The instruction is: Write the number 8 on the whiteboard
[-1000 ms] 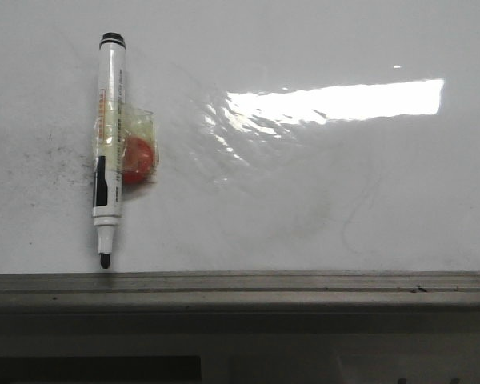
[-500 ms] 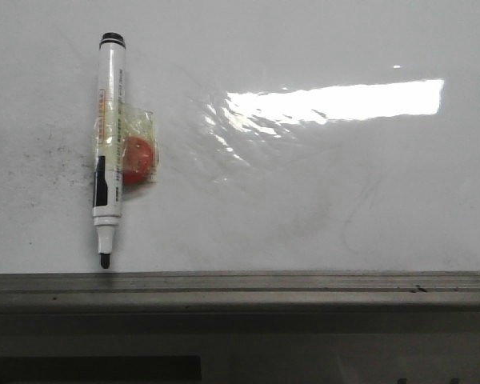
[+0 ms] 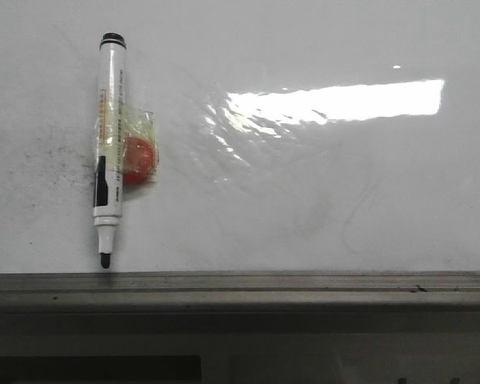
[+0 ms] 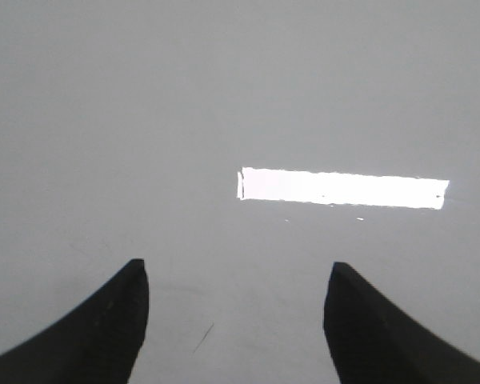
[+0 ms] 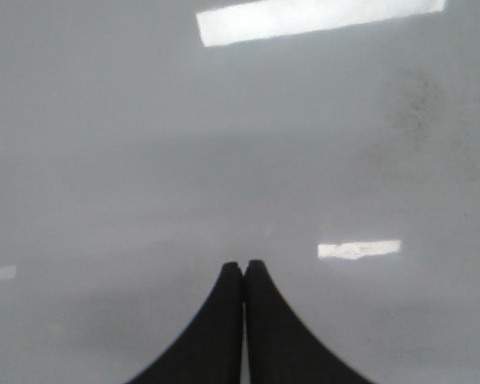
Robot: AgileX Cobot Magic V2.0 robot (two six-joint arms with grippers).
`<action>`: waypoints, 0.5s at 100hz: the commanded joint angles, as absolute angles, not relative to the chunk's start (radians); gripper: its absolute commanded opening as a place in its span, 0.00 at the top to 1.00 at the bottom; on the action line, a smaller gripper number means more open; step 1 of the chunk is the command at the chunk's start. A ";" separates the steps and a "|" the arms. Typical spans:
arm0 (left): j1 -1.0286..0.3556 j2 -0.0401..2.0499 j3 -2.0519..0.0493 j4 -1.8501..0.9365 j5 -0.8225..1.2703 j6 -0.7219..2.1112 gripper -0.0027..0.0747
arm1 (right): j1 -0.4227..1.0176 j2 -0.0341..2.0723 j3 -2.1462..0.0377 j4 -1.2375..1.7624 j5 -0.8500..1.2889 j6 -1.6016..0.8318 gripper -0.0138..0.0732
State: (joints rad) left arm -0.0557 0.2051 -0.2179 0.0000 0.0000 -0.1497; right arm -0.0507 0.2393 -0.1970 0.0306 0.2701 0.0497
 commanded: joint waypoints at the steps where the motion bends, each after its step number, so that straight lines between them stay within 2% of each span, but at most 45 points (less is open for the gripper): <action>1: -0.095 0.254 -0.254 -0.010 -0.106 -0.150 0.40 | -0.055 0.256 -0.233 0.033 0.181 0.046 0.91; 13: -0.201 0.308 -0.254 -0.010 -0.154 -0.150 0.40 | -0.055 0.256 -0.231 0.033 0.176 0.046 0.91; 50: -0.640 0.513 -0.254 -0.022 -0.190 -0.150 0.40 | -0.055 0.256 -0.231 0.033 0.185 0.046 0.91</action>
